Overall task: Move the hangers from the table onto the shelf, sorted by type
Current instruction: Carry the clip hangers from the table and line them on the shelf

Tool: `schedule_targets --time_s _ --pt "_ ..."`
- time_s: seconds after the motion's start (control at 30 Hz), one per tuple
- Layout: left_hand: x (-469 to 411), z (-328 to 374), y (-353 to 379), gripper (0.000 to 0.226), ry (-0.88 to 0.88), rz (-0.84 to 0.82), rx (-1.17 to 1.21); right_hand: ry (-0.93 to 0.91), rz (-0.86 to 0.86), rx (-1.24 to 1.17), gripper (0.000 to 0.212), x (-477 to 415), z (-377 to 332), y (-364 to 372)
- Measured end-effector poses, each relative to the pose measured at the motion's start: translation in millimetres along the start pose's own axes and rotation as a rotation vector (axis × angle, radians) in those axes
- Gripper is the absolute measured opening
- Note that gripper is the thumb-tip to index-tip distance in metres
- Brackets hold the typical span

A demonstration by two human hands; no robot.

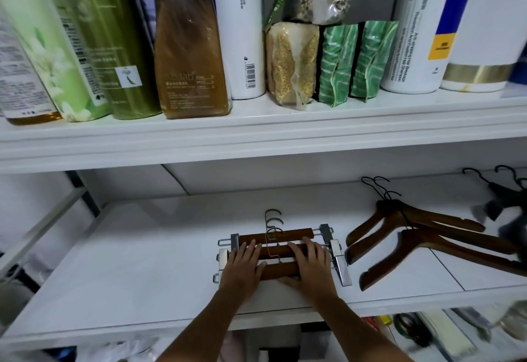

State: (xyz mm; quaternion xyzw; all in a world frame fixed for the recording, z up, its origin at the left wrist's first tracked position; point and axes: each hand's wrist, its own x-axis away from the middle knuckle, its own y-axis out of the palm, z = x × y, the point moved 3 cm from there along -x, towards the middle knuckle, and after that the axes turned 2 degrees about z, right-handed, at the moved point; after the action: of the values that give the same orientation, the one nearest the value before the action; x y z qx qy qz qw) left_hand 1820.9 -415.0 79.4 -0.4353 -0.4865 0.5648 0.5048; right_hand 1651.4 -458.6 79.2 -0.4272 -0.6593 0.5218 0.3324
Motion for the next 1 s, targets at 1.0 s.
schedule_targets --time_s 1.0 --pt "-32.8 46.8 -78.4 0.07 0.125 0.013 -0.052 -0.003 0.144 -0.118 0.065 2.1 36.0 -80.7"
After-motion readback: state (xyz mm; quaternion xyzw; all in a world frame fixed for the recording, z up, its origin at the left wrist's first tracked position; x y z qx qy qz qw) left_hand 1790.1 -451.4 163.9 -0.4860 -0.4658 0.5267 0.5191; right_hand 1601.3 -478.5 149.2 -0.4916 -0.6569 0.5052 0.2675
